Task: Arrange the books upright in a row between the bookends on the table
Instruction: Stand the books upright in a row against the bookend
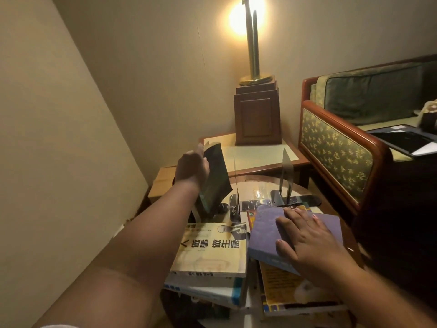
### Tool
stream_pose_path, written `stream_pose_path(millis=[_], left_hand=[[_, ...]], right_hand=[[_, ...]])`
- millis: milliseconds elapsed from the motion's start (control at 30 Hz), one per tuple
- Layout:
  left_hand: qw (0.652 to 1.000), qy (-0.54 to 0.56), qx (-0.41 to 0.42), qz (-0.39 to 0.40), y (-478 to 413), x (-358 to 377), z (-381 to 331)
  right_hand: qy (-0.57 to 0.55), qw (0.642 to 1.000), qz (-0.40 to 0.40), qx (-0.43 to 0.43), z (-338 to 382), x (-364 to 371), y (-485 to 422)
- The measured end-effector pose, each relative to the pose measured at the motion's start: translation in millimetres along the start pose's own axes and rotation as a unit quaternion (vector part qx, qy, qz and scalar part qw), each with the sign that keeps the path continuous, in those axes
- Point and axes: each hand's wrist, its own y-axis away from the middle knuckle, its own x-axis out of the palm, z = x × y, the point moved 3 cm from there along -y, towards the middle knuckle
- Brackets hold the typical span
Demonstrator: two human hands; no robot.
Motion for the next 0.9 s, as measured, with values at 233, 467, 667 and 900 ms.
stream_pose_path(millis=[233,467,667,900], left_hand=[[0.99,-0.061,-0.031,0.12,11.1,32.0,7.5],[0.967,-0.104,-0.001,0.233,31.2,38.3,6.9],[0.967,-0.13,0.036,0.216,38.7,33.5,1.9],[0.967,-0.186,0.03,0.173,21.3,32.5,12.1]], right_hand=[[-0.008,1.0,-0.006,0.005,-1.8,3.0,-0.3],[-0.028,0.999,-0.018,-0.008,-0.3,-0.2,2.3],[-0.027,1.0,-0.016,-0.003,-2.2,1.8,2.4],[-0.014,1.0,-0.019,0.007,-5.1,4.0,-0.8]])
